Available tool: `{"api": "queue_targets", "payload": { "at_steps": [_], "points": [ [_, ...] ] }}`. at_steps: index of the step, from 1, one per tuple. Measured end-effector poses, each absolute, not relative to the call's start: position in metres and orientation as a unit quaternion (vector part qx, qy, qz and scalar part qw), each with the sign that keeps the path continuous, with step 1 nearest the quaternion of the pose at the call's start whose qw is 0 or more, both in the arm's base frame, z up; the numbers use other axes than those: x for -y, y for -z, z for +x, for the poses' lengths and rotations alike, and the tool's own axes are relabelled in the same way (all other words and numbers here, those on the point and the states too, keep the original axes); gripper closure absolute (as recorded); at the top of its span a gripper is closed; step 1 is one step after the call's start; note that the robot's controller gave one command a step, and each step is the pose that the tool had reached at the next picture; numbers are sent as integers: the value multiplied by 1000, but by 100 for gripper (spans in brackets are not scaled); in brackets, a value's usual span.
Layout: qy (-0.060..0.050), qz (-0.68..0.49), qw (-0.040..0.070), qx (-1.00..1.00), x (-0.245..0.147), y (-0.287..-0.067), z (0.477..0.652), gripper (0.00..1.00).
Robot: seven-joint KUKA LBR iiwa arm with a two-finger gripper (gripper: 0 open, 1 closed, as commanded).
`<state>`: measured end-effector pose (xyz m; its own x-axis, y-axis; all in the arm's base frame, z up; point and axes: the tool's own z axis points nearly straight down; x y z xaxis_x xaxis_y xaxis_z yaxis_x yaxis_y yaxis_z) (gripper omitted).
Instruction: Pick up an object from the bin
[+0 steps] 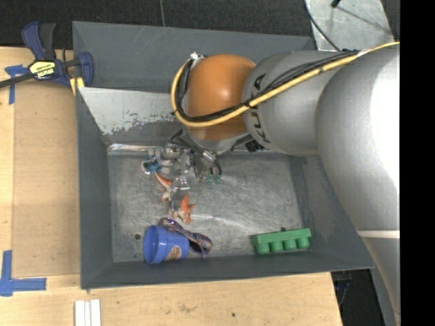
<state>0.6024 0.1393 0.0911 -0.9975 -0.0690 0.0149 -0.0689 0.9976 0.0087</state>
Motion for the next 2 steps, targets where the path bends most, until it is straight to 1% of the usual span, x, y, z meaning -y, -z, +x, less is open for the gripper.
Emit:
{"api": "queue_targets", "payload": {
  "at_steps": [1, 2],
  "points": [
    [18, 106, -4, 994, -101, -93, 612, 100],
    [17, 106, -4, 994, -101, -93, 612, 100]
  ]
}}
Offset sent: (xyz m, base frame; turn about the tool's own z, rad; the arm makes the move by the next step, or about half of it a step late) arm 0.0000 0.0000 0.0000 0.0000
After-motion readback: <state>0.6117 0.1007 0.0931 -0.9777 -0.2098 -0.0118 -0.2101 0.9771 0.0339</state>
